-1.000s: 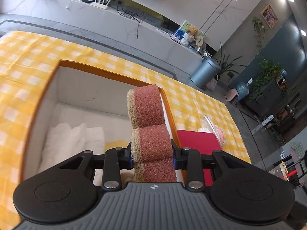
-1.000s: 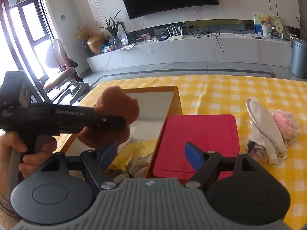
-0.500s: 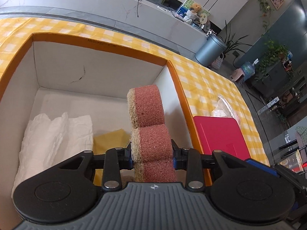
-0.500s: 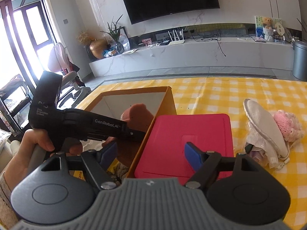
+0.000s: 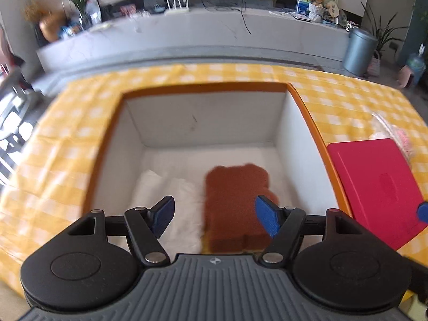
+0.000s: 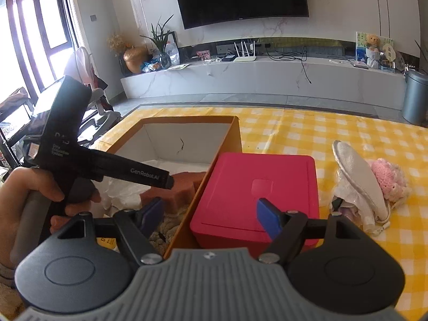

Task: Organize soft objects
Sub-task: 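Withdraw both open grippers from the orange box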

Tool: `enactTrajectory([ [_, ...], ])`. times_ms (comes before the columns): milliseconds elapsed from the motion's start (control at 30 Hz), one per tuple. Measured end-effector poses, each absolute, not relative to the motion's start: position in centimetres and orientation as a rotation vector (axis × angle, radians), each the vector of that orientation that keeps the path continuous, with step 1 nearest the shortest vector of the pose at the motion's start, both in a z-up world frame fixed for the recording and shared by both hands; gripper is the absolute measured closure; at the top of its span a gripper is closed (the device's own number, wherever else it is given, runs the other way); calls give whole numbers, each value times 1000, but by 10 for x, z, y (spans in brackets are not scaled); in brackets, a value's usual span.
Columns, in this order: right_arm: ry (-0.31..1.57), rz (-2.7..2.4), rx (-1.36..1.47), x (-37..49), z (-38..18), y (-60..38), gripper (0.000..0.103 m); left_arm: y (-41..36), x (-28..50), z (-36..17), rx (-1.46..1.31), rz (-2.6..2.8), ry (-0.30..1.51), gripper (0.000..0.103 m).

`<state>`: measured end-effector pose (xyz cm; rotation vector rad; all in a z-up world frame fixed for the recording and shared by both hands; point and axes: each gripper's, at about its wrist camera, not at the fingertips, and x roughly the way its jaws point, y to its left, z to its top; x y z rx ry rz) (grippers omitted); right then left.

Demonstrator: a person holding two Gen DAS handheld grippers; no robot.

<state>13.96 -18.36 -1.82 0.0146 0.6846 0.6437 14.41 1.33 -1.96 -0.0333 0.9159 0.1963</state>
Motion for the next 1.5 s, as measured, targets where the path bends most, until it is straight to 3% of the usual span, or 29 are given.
enactTrajectory([
  [300, 669, 614, -9, 133, -7, -185, 26, -15, 100, 24, 118, 174, 751, 19],
  [700, 591, 461, -85, 119, 18, -211, 23, -46, 78, 63, 34, 62, 632, 18],
  [1133, 477, 281, -175, 93, 40, -269, 24, -99, 56, 75, 12, 23, 598, 18],
  [1500, 554, 156, -26, 101, 16, -370, 23, -173, 58, 50, 105, -108, 596, 16],
])
